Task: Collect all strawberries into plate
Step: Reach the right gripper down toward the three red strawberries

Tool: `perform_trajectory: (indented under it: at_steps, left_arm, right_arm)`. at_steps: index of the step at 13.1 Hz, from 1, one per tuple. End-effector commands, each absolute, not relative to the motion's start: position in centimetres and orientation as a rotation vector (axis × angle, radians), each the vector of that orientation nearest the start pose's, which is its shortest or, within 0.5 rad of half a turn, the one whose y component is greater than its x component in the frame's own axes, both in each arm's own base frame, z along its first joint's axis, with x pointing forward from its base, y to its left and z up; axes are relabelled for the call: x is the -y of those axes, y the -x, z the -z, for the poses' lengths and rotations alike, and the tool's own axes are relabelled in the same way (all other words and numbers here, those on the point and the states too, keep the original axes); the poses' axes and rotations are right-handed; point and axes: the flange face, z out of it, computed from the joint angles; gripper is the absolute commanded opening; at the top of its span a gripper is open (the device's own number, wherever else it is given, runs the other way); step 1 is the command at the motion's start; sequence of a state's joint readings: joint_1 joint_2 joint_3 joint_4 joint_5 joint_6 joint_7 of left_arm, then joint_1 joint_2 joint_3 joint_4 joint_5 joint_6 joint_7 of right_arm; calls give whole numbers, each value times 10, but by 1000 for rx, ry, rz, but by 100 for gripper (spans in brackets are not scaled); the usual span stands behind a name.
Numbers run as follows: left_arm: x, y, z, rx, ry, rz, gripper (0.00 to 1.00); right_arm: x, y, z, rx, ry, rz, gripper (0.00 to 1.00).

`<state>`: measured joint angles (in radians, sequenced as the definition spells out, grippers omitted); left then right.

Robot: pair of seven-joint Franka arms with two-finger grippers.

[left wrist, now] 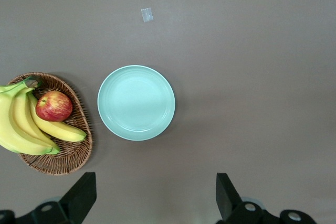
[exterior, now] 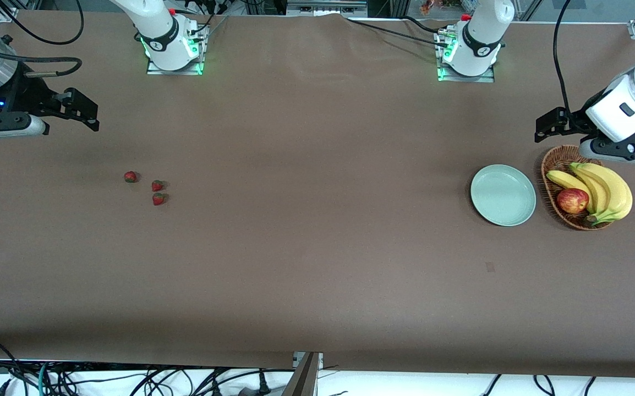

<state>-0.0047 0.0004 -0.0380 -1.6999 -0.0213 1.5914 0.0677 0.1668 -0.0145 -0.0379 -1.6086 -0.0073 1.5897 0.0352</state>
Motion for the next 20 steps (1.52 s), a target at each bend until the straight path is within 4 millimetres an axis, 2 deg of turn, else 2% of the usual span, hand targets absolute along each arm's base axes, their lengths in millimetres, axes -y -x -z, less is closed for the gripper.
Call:
perform_trajectory:
  at_steps: [1, 3, 7, 9, 13, 14, 15, 17, 20]
  left_arm:
    - [25, -552, -570, -181, 3168, -162, 100]
    - [24, -552, -570, -179, 3168, -162, 100]
    - [25, -552, -571, -181, 3168, -157, 100]
    - [26, -552, -572, -184, 3168, -155, 100]
    - [26, -553, -571, -184, 3170, -157, 100]
    - [25, -553, -571, -181, 3169, -157, 100]
    - [26, -553, -571, -184, 3168, -157, 100]
    - [25, -553, -571, -181, 3168, -157, 100]
    - [25, -553, -571, -181, 3170, -157, 100]
  right_arm:
    - [-66, -543, -613, 133, 3144, -33, 100]
    - [-60, -549, -621, 126, 3143, -2, 100]
    - [-58, -549, -622, 121, 3145, -7, 100]
    - [-39, -551, -621, 70, 3144, -12, 100]
    - [-36, -552, -619, 63, 3137, -20, 100]
    - [-36, -551, -614, 94, 3136, -58, 100]
    - [-36, -547, -601, 142, 3137, -163, 100]
    - [-42, -555, -582, 237, 3123, -240, 100]
    - [-54, -573, -527, 261, 3111, -317, 100]
